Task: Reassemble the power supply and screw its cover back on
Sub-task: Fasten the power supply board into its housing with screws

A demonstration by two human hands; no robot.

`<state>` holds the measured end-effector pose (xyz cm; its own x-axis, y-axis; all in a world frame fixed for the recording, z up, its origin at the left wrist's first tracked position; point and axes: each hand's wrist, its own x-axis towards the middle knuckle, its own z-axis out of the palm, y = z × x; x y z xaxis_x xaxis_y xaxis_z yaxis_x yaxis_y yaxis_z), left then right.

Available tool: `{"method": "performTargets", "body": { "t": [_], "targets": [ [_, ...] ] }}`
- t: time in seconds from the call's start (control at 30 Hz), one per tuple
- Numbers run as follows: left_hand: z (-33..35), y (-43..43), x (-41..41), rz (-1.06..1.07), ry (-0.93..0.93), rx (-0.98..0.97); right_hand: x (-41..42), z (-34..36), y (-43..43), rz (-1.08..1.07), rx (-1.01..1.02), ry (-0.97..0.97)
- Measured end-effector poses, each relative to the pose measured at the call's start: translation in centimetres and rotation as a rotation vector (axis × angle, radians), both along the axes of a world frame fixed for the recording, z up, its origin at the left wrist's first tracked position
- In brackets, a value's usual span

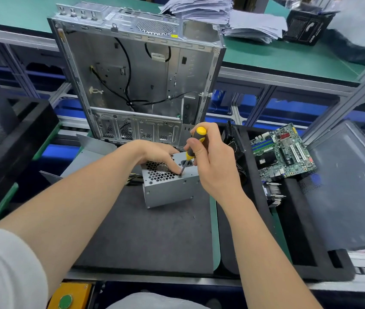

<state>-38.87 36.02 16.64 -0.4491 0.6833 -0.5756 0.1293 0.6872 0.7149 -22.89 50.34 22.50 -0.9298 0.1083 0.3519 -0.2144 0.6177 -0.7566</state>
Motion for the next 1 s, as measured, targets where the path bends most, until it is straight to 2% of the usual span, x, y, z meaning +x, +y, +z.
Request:
{"method": "performTargets", "body": {
  "t": [0.67,0.8,1.0],
  "targets": [
    [0.8,-0.5,0.3,-0.037,-0.06,0.03,0.1,0.3,1.3,0.123,0.031,-0.07],
    [0.8,-0.5,0.3,-0.07,-0.048,0.055,-0.2,0.9,1.2,0.156,0.115,-0.092],
    [0.5,-0.6,0.1,-0.059,-0.037,0.035,-1.3,1.7,0.1,0.005,0.345,0.064]
  ]
}}
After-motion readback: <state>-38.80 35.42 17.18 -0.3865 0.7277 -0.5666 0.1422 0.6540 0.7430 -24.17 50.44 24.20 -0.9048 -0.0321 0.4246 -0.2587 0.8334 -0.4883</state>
